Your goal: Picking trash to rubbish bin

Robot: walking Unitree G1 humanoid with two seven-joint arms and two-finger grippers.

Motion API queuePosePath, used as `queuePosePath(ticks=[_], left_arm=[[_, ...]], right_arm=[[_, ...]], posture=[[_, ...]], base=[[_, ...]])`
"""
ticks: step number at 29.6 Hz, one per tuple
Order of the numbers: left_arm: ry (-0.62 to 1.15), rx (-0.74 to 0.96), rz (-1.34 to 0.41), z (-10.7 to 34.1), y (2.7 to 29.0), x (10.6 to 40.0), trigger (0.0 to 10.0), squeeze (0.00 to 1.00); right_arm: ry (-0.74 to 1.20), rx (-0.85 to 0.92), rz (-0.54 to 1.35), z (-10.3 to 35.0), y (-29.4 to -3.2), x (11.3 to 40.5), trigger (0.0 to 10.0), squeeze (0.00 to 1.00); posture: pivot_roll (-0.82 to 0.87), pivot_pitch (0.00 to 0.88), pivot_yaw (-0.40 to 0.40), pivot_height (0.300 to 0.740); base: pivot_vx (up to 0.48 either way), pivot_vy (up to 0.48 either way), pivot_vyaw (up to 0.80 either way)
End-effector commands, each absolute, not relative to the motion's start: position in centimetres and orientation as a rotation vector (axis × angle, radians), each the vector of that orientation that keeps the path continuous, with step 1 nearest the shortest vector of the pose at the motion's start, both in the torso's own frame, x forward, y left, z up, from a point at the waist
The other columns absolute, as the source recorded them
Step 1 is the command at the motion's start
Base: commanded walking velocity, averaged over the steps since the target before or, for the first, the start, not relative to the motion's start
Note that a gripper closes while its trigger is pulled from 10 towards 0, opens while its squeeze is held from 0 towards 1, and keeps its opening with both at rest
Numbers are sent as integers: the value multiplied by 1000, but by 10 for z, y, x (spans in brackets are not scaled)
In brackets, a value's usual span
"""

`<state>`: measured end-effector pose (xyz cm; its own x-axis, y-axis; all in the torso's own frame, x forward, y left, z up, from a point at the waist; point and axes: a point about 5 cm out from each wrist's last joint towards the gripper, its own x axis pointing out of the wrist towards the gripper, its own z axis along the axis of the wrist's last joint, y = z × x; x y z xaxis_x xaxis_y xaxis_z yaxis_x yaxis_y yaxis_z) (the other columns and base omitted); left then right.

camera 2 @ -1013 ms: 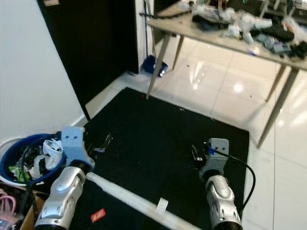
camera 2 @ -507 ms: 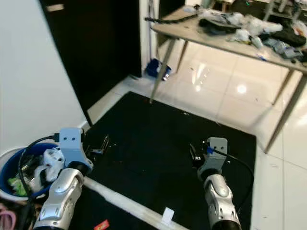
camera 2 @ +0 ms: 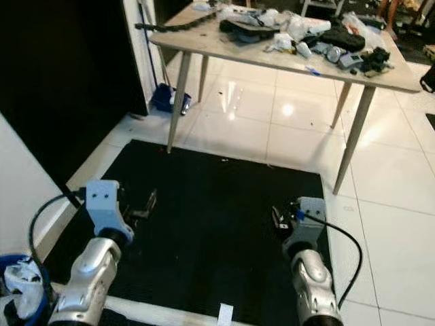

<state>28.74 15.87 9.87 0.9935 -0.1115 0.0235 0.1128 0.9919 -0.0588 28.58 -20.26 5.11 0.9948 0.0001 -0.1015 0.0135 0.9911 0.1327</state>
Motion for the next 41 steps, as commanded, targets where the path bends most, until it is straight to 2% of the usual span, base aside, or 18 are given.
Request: queuePosePath(ticks=[1,27,41], left_arm=[[-5,-53,-97,95,164,285,10000,0],[-11,-48,-93,96,165,285,10000,0],[-10,-47,-94,96,163,283,10000,0]], right_arm=[[101,152,-7,50,-199,285,10000,0],[59,157,11,59,-196,291,10000,0],[59,162,-4,59,-198,288,10000,0]], posture=[[18,115,-16,740],[15,103,-24,740],[14,125,-30,740]], base=[[330,0,0],[328,0,0],[328,0,0]])
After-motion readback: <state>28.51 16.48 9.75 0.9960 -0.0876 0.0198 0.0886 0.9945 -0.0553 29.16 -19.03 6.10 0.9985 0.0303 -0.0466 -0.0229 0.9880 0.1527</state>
